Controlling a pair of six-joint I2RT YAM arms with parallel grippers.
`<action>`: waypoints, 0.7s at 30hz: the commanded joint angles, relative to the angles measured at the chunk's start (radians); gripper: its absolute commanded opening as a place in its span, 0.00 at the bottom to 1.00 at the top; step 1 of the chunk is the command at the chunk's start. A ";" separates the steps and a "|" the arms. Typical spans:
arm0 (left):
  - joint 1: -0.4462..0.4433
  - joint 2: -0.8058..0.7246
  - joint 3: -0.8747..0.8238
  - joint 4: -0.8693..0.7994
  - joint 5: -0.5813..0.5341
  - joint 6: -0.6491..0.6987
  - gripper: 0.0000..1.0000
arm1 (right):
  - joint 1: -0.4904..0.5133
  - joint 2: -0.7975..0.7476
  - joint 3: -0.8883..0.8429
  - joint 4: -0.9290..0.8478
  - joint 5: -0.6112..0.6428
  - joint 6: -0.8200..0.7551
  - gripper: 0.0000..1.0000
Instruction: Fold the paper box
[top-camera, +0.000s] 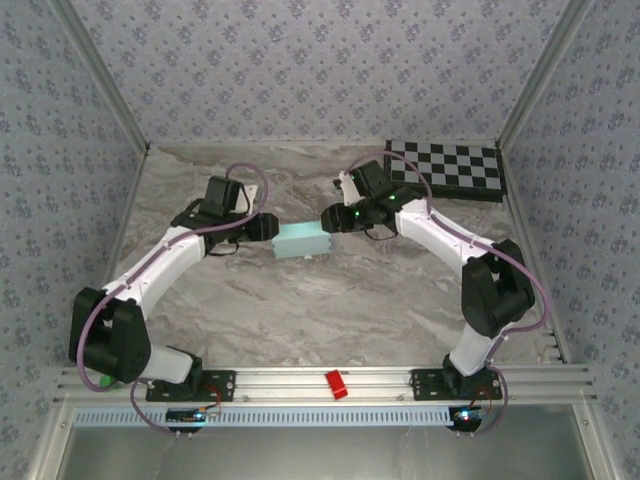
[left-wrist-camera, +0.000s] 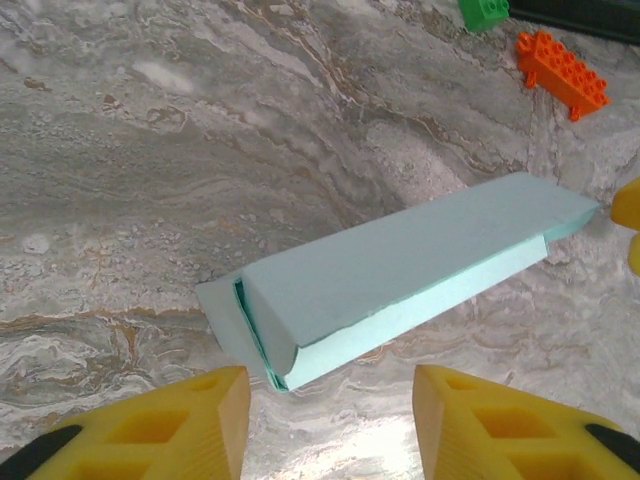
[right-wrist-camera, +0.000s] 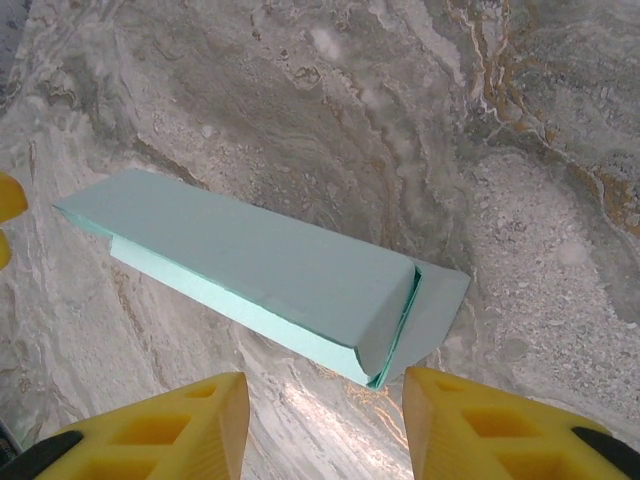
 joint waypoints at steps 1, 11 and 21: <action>0.014 0.004 0.043 0.013 -0.021 -0.046 0.49 | -0.006 0.008 0.058 0.004 -0.011 0.024 0.47; 0.018 0.073 0.089 0.010 -0.020 -0.086 0.55 | -0.014 0.065 0.113 -0.025 0.010 0.058 0.46; 0.018 0.119 0.094 0.005 0.010 -0.088 0.54 | -0.018 0.099 0.120 -0.044 0.012 0.064 0.45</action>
